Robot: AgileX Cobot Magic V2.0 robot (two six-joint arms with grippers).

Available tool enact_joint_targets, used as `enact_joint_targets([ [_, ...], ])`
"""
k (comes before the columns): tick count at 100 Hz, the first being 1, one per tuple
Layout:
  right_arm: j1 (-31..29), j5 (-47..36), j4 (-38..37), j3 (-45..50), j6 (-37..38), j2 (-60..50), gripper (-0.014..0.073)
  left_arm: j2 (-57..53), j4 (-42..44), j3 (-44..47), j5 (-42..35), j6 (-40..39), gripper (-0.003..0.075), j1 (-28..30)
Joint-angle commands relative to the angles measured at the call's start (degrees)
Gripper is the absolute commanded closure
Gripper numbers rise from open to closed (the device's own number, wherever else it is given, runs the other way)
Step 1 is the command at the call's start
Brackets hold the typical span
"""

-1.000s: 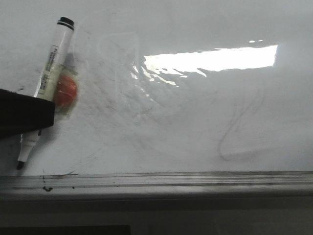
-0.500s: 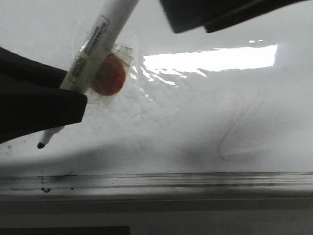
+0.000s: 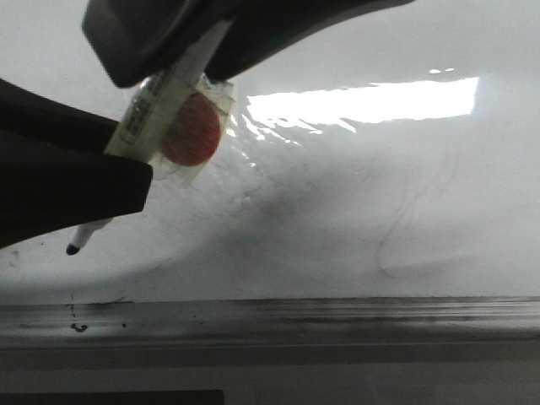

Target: Write number 9 on whiteboard

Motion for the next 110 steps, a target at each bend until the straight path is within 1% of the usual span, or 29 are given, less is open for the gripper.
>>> enact_joint_targets([
  [1,0.28,-1.92,0.28,-2.62,-0.27,0.19,0.0450,-0.75,-1.13,-1.80,-4.41,-0.46,0.0740,0.14],
  [10,0.28,-2.15,0.28,-2.74,-0.27,0.28,0.0622,-0.75,-1.13,-1.80,-4.41,-0.46,0.0735,0.14],
  [14,0.28,-2.39,0.28,-2.74,-0.27,0.28,0.0664,-0.75,-1.13,-1.80,-4.41,-0.46,0.0717,0.14],
  [22,0.28,-2.48,0.28,-2.74,-0.27,0.17,0.0658,-0.75,-1.13,-1.80,-4.41,-0.46,0.0654,0.14],
  [23,0.28,-2.48,0.28,-2.74,-0.27,0.17,0.0658,-0.75,-1.13,-1.80,-4.41,-0.46,0.0633,0.14],
  [39,0.28,-1.47,0.40,-2.74,-0.27,0.17,0.0658,-0.75,-1.51,-1.80,-4.41,-1.23,0.0484,0.14],
  [48,0.28,-1.47,0.58,-2.74,0.02,-0.31,0.0657,-1.84,-2.75,-1.80,-2.97,-3.03,0.0433,0.14],
  [57,-0.17,-1.24,0.58,-2.74,0.02,-1.20,0.0657,-4.72,-5.06,-1.80,0.32,-3.50,0.0424,0.14],
  [64,-1.16,-0.68,0.58,-2.84,0.16,-2.09,0.0656,-8.28,-9.34,-1.80,2.38,-3.50,0.0424,0.14],
  [70,-2.80,-0.43,0.58,-2.84,2.17,-3.01,0.0652,-11.49,-14.10,-1.94,3.96,-3.50,0.0424,0.14],
  [75,-4.58,-0.54,0.58,-2.84,3.68,-3.75,0.0652,-13.82,-15.99,-1.94,5.32,-3.50,0.0424,0.14],
  [89,-9.40,1.66,0.24,-4.46,4.16,-5.30,0.0643,-18.13,-17.71,-1.94,9.73,-3.50,0.0424,0.14],
  [110,-14.47,2.91,-1.92,-9.38,4.16,-5.83,0.0643,-18.79,-18.04,-1.94,10.06,-3.50,0.0425,0.14],
])
